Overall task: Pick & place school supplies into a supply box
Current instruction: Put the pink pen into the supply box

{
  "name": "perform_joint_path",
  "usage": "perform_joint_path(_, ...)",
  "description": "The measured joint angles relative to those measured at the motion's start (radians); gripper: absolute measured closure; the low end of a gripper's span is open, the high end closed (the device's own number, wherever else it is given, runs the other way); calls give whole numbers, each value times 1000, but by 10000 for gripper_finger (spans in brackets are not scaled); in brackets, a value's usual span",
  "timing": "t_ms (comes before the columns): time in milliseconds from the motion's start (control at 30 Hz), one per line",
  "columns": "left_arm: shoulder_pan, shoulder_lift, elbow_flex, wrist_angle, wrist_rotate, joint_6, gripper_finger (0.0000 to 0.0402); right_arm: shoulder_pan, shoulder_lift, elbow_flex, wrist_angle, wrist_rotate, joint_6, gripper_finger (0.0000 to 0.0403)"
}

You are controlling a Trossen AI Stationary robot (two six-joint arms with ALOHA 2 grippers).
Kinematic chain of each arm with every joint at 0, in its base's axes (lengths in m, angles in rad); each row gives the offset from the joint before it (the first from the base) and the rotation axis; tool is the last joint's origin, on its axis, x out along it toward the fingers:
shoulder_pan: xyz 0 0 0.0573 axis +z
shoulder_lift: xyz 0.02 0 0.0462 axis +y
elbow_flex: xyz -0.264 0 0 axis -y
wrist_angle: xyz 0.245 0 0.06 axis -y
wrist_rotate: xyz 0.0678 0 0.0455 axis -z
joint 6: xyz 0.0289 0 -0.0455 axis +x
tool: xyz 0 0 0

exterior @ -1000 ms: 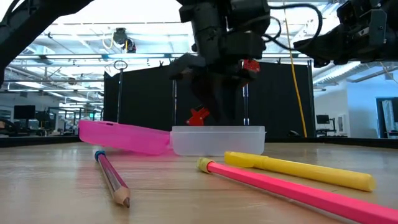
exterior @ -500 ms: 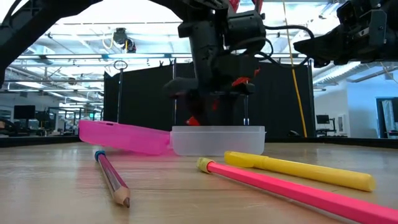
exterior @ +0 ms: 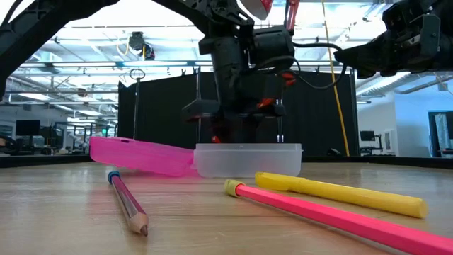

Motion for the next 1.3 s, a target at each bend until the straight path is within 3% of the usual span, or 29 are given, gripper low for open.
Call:
perform_joint_path(367, 3, 1, -5, 7, -2, -32, 376, 0, 0, 0, 0, 0, 15, 403)
perform_joint_path(767, 2, -6, -6, 7, -7, -189, 359, 0, 0, 0, 1, 0, 16, 403)
perform_joint_path(967, 5, -43, -12, -10, -25, -302, 379, 0, 0, 0, 1, 0, 16, 403)
perform_joint_path(1200, 4, -119, -11, -18, -24, -403, 372, 0, 0, 0, 1, 0, 16, 403)
perform_joint_path(1300, 4, -152, -10, -6, -23, -511, 384, 0, 0, 0, 0, 0, 16, 403)
